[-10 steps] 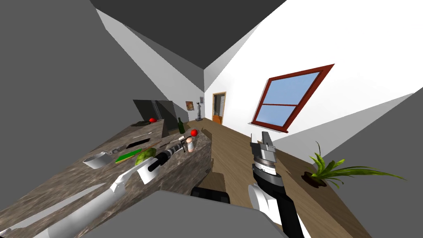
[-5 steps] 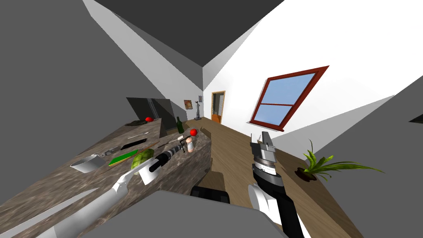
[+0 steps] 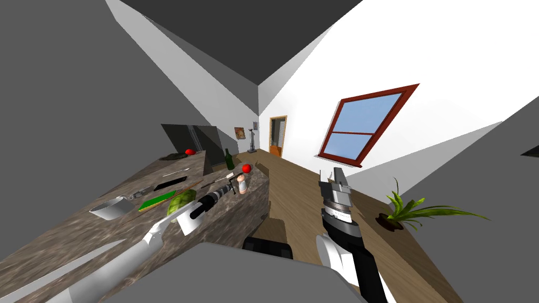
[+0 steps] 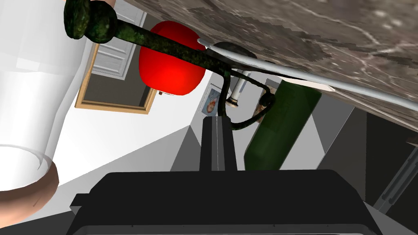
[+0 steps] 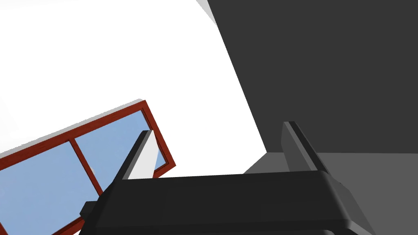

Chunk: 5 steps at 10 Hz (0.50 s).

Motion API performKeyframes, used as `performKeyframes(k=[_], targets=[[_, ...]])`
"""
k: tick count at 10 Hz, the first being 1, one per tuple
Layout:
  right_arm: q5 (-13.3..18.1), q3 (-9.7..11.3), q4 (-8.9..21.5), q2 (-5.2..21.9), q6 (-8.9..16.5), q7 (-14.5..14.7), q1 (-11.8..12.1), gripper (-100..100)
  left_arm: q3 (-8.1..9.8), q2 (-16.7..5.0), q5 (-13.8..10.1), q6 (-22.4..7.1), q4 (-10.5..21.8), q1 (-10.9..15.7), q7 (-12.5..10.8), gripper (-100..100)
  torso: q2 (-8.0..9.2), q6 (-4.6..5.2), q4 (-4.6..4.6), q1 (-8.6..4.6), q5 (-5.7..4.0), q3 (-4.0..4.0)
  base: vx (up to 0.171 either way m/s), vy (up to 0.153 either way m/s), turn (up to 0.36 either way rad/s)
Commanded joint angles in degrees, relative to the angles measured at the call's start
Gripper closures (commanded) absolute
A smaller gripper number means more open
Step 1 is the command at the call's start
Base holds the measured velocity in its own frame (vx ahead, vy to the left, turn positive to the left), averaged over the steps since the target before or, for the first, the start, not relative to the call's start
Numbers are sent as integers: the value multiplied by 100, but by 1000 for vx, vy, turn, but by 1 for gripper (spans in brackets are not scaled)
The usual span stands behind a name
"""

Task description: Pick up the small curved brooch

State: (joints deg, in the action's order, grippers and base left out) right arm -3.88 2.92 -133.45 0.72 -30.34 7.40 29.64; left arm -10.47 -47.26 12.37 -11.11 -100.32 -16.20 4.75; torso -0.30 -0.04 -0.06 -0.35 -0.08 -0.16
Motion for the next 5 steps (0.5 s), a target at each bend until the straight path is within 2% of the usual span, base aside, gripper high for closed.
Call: performKeyframes(k=[1, 2, 5], targets=[[0, 0, 0, 0, 0, 0, 0, 0, 0, 0, 0, 0, 0, 0, 0, 0, 0, 0, 0, 0, 0, 0, 0, 0, 0], [0, 0, 0, 0, 0, 0, 0, 0, 78, -93, -225, -2, -115, 56, -25, -100, 0, 0, 0, 0, 0, 0, 16, -18, 60], [0, 0, 0, 0, 0, 0, 0, 0, 130, -261, -639, -30, -311, 60, -68, -100, -3, -1, -1, -5, -2, -2, 1, -8, 107]])
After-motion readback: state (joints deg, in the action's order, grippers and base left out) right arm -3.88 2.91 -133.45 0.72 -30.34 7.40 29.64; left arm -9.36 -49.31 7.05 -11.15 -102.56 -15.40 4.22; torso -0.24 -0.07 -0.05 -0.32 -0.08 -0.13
